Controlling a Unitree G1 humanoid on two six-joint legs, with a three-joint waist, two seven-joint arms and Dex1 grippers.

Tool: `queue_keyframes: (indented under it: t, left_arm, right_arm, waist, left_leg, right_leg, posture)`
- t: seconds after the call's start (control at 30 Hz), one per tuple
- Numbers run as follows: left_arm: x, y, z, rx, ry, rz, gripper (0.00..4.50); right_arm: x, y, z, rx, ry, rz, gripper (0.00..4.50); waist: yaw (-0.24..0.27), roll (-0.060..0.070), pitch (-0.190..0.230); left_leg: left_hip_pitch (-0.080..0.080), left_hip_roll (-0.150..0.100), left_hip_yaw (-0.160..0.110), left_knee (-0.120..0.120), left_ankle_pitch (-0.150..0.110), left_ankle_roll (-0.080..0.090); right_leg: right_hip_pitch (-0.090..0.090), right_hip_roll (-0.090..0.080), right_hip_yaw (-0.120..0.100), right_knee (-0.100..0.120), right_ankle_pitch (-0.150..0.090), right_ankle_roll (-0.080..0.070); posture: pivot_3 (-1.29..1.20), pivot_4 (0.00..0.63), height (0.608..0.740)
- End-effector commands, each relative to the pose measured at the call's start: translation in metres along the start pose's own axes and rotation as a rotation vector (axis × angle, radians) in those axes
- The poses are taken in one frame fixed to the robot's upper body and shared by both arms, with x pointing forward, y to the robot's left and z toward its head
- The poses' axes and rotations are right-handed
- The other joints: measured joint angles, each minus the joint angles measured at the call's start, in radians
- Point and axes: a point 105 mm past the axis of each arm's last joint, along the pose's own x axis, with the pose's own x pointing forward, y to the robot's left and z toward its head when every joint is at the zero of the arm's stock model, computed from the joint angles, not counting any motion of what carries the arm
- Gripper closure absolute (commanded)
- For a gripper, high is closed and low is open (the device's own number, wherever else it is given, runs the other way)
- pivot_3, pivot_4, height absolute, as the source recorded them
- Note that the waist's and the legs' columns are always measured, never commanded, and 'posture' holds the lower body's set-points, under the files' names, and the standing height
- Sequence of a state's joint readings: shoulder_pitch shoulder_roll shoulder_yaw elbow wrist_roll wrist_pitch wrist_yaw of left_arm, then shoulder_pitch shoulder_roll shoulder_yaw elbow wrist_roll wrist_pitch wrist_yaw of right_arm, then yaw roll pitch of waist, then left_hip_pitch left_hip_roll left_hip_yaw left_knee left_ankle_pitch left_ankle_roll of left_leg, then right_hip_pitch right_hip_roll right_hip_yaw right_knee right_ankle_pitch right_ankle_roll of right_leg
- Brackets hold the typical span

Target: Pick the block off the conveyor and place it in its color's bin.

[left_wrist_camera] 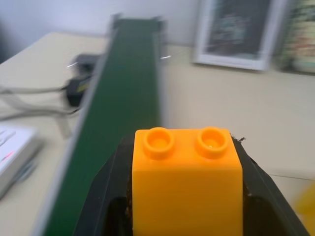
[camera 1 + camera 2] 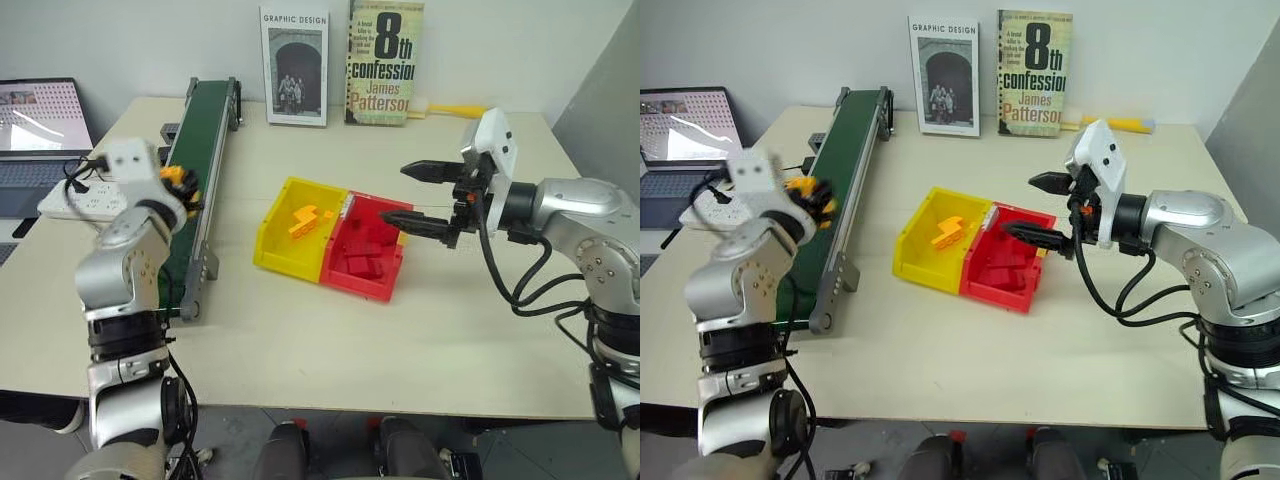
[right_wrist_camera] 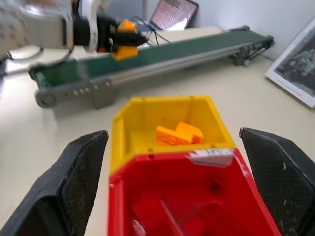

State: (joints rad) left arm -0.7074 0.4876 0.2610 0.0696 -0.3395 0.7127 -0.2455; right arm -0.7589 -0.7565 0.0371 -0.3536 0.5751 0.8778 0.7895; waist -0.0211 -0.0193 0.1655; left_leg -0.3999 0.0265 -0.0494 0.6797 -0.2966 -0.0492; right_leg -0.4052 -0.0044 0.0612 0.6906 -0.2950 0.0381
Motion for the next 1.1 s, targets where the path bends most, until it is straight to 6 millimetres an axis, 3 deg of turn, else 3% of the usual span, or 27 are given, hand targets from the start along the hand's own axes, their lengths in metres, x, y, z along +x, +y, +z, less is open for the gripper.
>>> queue_keyframes:
  t: [0.03,0.17,0.33,0.37,0.4,0.57,0.77,1.0,1.1]
  left_arm:
    - [0.006,-0.061,0.014,0.090,-0.018,-0.337,2.96]
    - [0.010,-0.103,0.004,0.142,0.034,-0.551,2.96]
    - [0.018,-0.120,-0.018,0.218,0.098,-0.639,2.96]
    - [0.018,-0.121,-0.020,0.221,0.108,-0.656,2.26]
    - [0.018,-0.122,-0.023,0.231,0.120,-0.674,2.22]
    - [0.019,-0.121,-0.019,0.240,0.122,-0.708,1.13]
    - [0.009,-0.101,-0.008,0.315,0.127,-0.717,0.04]
    - [-0.033,-0.037,0.010,0.489,0.207,-0.709,0.04]
    - [-0.044,-0.021,0.012,0.532,0.222,-0.683,0.04]
  right_arm:
    - [-0.005,0.002,0.006,-0.057,0.006,-0.010,0.00]
    - [-0.008,0.009,0.011,-0.056,-0.005,-0.009,0.00]
    - [-0.011,0.014,0.013,-0.049,-0.008,-0.032,0.00]
    - [-0.012,0.014,0.013,-0.046,-0.007,-0.040,0.00]
    - [-0.013,0.014,0.012,-0.044,-0.005,-0.047,0.00]
    - [-0.015,0.014,0.009,-0.032,0.002,-0.071,0.00]
    - [-0.016,0.014,0.004,-0.018,0.009,-0.065,0.00]
    - [-0.022,0.008,-0.015,-0.031,0.087,-0.007,0.00]
    - [-0.022,0.004,-0.020,-0.030,0.095,0.004,0.00]
  waist:
    - [-0.004,0.000,0.000]
    - [-0.007,0.000,0.000]
    - [-0.012,0.000,0.000]
    - [-0.012,0.000,0.000]
    - [-0.011,0.000,0.000]
    - [-0.009,0.000,0.000]
    - [-0.010,0.000,0.000]
    - [-0.016,0.001,0.001]
    - [-0.014,0.002,0.001]
  left_leg:
    - [0.000,0.000,0.000,0.000,0.000,0.000]
    - [0.000,0.000,0.000,0.000,0.000,0.000]
    - [0.000,0.000,0.001,0.000,-0.001,0.001]
    - [0.000,0.000,0.001,0.000,-0.001,0.002]
    - [0.000,0.000,0.001,0.000,-0.001,0.002]
    - [0.000,0.000,0.000,0.000,-0.001,0.003]
    - [0.000,0.000,0.000,0.000,-0.002,0.003]
    - [0.000,0.001,0.000,-0.001,-0.002,0.003]
    - [0.000,0.001,0.001,-0.001,-0.002,0.003]
  right_leg:
    - [0.000,0.000,0.000,0.000,0.000,0.000]
    - [0.000,0.002,0.000,0.000,0.000,0.000]
    - [0.000,0.002,0.001,0.000,0.000,0.000]
    - [0.000,0.002,0.001,0.000,0.000,0.000]
    - [0.000,0.002,0.001,0.000,0.000,0.000]
    - [0.000,0.002,0.001,0.000,0.000,0.000]
    - [0.000,0.002,0.001,0.000,0.000,0.000]
    - [-0.001,0.003,0.001,0.000,0.000,0.000]
    - [-0.001,0.003,0.001,0.000,0.000,0.000]
  posture:
    - [0.00,0.150,0.740]
    - [0.00,0.150,0.740]
    - [0.00,0.150,0.740]
    - [0.00,0.150,0.740]
    - [0.00,0.150,0.740]
    - [0.00,0.150,0.740]
    - [0.00,0.150,0.740]
    - [0.00,0.150,0.740]
    - [0.00,0.150,0.740]
